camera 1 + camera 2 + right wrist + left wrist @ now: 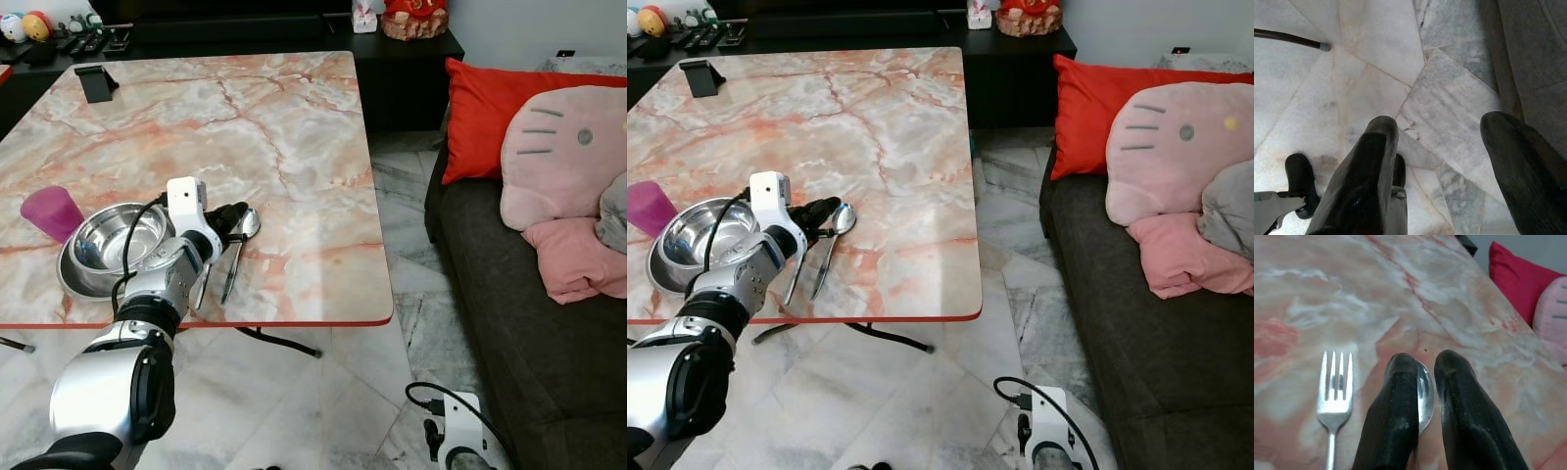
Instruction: Setting the table
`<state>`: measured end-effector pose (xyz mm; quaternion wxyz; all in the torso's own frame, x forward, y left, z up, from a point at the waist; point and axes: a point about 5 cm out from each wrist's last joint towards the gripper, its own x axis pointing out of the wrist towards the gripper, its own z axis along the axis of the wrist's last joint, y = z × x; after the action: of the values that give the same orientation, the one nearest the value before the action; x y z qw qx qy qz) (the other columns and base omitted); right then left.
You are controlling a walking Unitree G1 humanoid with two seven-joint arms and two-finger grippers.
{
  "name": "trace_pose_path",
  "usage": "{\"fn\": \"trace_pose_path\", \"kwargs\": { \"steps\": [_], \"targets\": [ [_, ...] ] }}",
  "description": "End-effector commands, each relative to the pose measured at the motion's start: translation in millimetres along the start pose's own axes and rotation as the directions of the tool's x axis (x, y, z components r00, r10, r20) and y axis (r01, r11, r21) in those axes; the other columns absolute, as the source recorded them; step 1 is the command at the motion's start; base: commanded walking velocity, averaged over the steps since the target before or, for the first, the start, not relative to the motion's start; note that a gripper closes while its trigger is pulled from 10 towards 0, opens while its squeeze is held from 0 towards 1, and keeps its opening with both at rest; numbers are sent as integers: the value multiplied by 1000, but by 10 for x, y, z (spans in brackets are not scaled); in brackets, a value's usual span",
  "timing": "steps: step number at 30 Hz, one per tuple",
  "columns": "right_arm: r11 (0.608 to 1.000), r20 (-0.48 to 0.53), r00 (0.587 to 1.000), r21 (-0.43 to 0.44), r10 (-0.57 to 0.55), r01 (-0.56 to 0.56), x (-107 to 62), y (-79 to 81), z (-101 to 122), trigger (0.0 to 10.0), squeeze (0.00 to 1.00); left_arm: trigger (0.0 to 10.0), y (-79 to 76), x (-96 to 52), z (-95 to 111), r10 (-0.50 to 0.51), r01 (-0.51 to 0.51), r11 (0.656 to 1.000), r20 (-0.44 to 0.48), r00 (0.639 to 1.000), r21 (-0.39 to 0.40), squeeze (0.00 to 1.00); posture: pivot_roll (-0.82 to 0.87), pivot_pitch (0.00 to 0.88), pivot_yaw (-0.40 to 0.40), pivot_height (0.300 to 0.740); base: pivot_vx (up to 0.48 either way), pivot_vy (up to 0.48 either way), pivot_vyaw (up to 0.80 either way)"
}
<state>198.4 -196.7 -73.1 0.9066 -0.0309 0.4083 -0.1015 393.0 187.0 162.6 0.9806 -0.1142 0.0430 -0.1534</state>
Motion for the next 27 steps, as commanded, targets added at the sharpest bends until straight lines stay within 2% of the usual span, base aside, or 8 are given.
{"fn": "trace_pose_path", "kwargs": {
  "steps": [1, 6, 14, 20, 25, 27],
  "targets": [
    [1000, -20, 1000, 1, 2, -2, -9, 17, -47, 10000, 0, 10000, 56, -56, -23, -7, 7, 1000, -26, 1000, 28, 0, 33, 97, 43, 740, 0, 0, 0],
    [1000, -21, 1000, -2, 4, -4, -7, 21, -40, 10000, 0, 10000, 127, -216, -106, -19, 26, 995, -68, 997, 98, 0, 47, 95, 41, 740, 0, 0, 0],
    [1000, -21, 1000, -7, 7, -7, -3, 17, -28, 10000, 0, 10000, 62, -419, -149, -115, 130, 984, -126, 985, 120, 0, 57, 91, 36, 740, 0, 0, 0],
    [1000, -21, 1000, -9, 9, -9, -2, 20, -27, 10000, 0, 10000, 60, -510, -135, -104, 124, 985, -157, 982, 120, 0, 58, 88, 38, 740, 0, 0, 0],
    [1000, -22, 1000, -8, 8, -9, -4, 19, -32, 10000, 0, 10000, 30, -557, -128, -112, 124, 991, -177, 978, 59, 0, 57, 87, 41, 740, 0, 0, 0],
    [1000, -24, 1000, -10, 8, -8, -5, 19, -39, 10000, 0, 10000, 36, -563, -104, -96, 93, 995, -169, 981, -26, 0, 57, 87, 43, 740, 0, 0, 0]
  ]
}}
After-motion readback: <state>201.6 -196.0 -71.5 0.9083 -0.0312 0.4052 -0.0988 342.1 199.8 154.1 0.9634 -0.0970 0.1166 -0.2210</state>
